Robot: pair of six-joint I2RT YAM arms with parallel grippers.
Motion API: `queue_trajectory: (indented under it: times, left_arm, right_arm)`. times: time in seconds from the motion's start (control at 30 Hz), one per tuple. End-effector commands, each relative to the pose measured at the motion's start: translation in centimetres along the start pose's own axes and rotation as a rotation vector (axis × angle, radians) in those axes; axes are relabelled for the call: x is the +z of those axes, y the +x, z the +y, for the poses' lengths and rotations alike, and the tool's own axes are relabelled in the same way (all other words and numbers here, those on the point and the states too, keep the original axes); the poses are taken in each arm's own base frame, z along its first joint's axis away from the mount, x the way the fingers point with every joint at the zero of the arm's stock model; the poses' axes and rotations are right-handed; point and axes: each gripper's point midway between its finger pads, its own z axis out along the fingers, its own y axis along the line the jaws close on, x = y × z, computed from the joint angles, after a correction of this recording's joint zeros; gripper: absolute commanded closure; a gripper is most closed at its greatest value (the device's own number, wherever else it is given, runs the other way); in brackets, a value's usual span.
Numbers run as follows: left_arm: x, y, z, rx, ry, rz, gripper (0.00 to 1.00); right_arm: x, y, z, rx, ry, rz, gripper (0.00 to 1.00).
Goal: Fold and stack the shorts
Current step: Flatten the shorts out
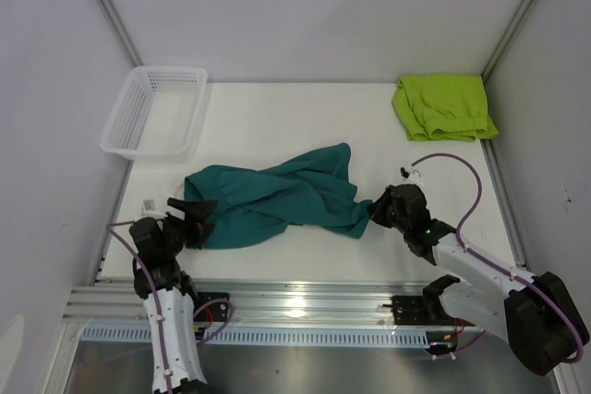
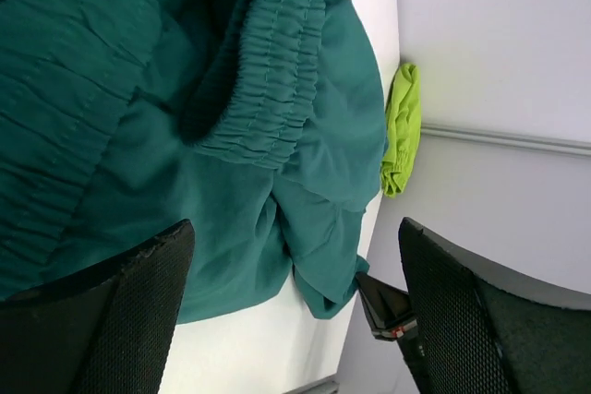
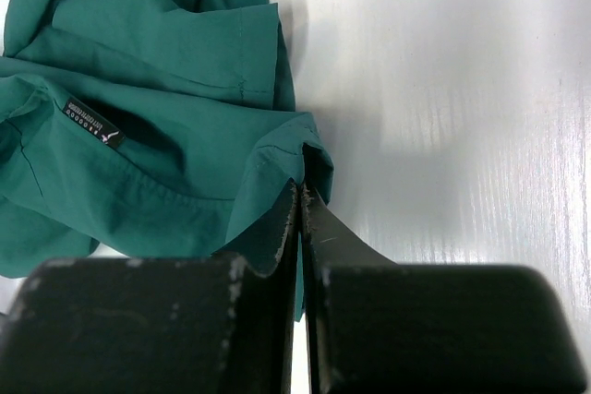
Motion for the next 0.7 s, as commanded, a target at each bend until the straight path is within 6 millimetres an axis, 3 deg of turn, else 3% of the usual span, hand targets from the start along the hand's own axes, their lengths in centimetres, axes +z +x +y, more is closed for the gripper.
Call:
queue_trajectory:
  times: [0.0,0.17,0.47,0.67]
  left_arm:
    - [0.6,-0.1,-1.2,-0.054,0.006,-0.011,0.08]
    - [1.9,1.5,-0.5,-0.16,-0.04,0.042,0.11]
    - [2.3,-0.4,-2.3,-0.211,0.029,-0.106,0.17]
    - [3.3,-0.6,-1.3,-0.225,0.01,-0.142,0.25]
  right_arm:
    - [0.2,-2.2,1.3,-0.004,-0.026,-0.066,1.0]
    - [0.3,-2.2,1.0,0.009,-0.027,-0.07,1.0]
    - [0.2,-2.6,1.0,0.016,-0.044,-0.069,1.0]
    - [0.2,-2.8,1.1,0.021,-0.057,-0.07,1.0]
